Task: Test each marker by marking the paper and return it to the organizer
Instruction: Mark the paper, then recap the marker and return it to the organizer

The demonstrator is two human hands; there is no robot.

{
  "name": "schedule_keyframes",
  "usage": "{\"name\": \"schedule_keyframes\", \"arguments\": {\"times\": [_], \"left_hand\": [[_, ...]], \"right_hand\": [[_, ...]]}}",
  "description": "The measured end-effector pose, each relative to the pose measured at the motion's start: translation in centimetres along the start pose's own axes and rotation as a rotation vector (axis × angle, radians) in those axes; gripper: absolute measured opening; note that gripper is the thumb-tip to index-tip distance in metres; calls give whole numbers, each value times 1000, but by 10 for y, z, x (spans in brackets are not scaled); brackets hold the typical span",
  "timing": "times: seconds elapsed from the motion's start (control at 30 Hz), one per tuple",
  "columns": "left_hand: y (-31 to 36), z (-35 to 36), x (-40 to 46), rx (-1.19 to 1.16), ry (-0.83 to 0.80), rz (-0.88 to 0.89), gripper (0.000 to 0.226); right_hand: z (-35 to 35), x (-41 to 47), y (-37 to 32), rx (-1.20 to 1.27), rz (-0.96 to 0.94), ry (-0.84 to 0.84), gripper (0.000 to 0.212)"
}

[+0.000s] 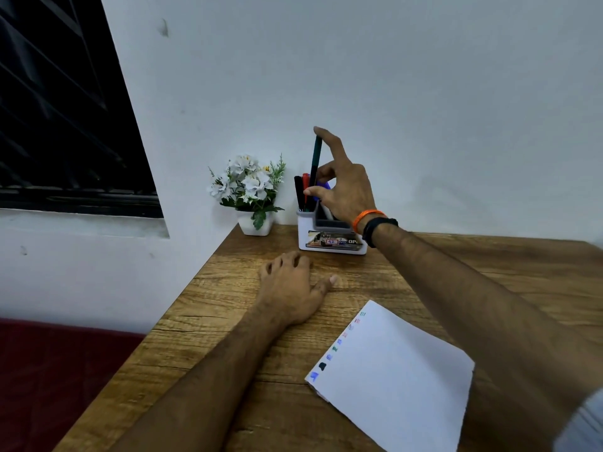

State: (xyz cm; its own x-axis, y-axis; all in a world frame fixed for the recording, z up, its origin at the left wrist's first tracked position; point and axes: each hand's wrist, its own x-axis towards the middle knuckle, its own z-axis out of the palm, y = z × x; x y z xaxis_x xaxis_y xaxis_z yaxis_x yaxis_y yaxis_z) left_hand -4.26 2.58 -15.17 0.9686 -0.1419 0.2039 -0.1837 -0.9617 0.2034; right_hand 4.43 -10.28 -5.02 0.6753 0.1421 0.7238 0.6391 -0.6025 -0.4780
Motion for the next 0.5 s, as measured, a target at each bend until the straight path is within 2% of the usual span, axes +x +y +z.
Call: {"name": "schedule_keyframes", "arguments": {"times": [0.17,0.3,0.4,0.5], "left_hand": [[1,-1,0,0,-13,-7,76],[2,-2,-1,6,-17,-7,77],[2,-2,-1,17,-17,-8,77],[3,-3,-1,18,-26,-14,78]], "right_hand": [[-4,-5,1,-100,-19,-86,85],[-4,-9,6,-88,46,-170,64],[-1,-13,5,-73,68,-266,61],[1,-14,1,-70,70,-224,59]]}}
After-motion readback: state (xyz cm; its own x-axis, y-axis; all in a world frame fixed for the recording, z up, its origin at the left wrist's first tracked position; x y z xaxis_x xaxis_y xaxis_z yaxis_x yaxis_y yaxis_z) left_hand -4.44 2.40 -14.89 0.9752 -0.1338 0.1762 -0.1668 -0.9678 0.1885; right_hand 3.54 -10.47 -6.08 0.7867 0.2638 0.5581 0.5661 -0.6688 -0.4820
